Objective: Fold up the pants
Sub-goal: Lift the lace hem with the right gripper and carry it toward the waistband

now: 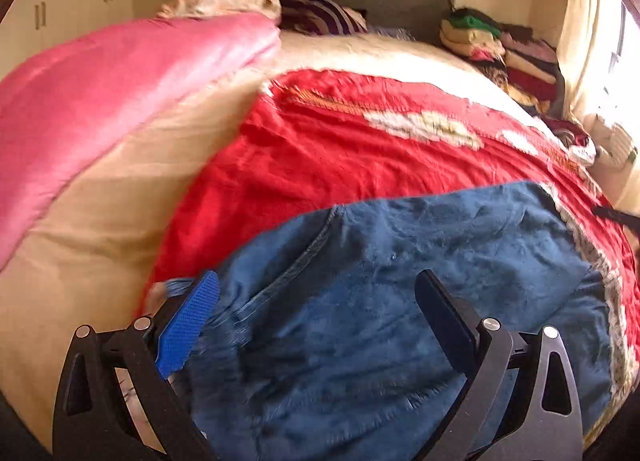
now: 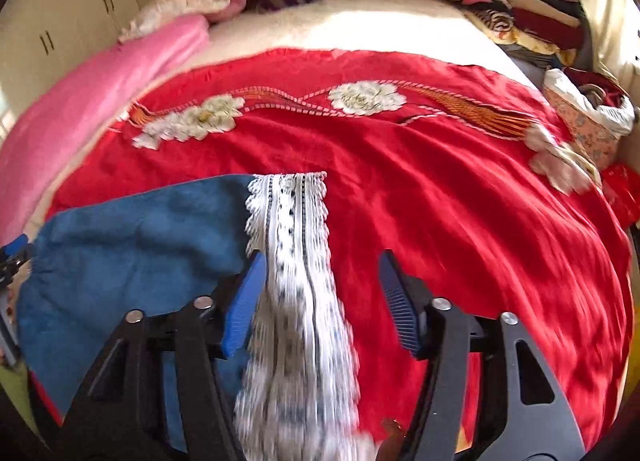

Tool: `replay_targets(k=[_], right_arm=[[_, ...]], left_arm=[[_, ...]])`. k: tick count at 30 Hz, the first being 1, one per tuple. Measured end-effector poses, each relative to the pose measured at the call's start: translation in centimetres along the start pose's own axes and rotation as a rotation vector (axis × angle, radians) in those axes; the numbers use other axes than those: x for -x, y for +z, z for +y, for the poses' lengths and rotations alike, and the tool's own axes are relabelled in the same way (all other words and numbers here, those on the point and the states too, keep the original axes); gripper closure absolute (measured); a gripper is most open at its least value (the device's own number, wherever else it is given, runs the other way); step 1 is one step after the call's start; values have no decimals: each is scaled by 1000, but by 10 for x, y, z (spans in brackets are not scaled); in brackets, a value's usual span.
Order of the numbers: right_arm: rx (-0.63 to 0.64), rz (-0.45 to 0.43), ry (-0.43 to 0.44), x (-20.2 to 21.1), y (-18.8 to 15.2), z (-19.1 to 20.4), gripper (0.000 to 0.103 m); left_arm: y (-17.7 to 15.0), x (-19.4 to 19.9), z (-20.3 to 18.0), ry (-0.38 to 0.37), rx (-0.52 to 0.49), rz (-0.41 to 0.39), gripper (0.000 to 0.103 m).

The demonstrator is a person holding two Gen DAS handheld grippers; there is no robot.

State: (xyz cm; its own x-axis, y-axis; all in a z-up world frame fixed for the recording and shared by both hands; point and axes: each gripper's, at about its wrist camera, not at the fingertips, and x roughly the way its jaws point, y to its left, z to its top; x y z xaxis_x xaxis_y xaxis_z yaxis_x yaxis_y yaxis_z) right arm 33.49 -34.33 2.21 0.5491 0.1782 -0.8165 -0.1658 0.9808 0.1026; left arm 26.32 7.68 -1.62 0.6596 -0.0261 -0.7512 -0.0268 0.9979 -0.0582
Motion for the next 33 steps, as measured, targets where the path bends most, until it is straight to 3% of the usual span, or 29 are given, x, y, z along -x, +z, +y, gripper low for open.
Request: replay_targets(k=[3, 5, 8, 9, 10, 11, 13, 16, 17, 18, 22, 24, 26, 27, 29, 31, 33], right_arm=[[9, 32, -44, -32, 16, 4, 59], [14, 46, -54, -48, 22, 6, 60], [17, 88, -36, -75, 33, 5, 61], [24, 111, -30, -84, 35, 6, 73], [38, 122, -8, -88, 36, 8, 97], [69, 115, 13, -88, 38, 14, 98], [127, 73, -50, -81, 43, 22, 101], [81, 53, -92, -84, 50, 13, 103], [94, 78, -180, -95, 47, 11, 103], [109, 96, -211, -103, 45, 9, 103], [91, 55, -198, -92, 44, 8, 103], [95, -14, -155, -69, 47, 19, 97], [136, -75, -86, -46, 51, 38, 74], [178, -98, -30, -35, 53, 55, 54], [266, -108, 64, -23, 54, 88, 49], [372, -85, 159, -21, 53, 131, 45], [485, -52, 217, -27, 48, 173, 42]], left_arm=[[-4, -28, -3, 27, -42, 60, 14], [-6, -45, -1, 61, -57, 90, 13], [-2, -54, 7, 52, -30, 99, 8], [2, -56, 7, 58, -31, 92, 8], [3, -57, 6, 62, -36, 84, 8], [3, -58, 6, 64, -36, 82, 7], [2, -62, 6, 64, -36, 82, 7], [2, -61, 5, 74, -45, 78, 7], [1, -61, 5, 76, -47, 78, 7], [0, -59, 4, 78, -49, 77, 7], [-1, -58, 6, 64, -41, 75, 6], [2, -50, 10, 32, -19, 68, 6], [5, -35, 17, -25, 21, 38, 6], [8, -24, 24, -50, 47, 8, 6], [13, -4, 36, -37, 67, -54, 5], [17, 10, 48, 41, 45, -111, 5], [16, 11, 62, 86, 35, -112, 5]])
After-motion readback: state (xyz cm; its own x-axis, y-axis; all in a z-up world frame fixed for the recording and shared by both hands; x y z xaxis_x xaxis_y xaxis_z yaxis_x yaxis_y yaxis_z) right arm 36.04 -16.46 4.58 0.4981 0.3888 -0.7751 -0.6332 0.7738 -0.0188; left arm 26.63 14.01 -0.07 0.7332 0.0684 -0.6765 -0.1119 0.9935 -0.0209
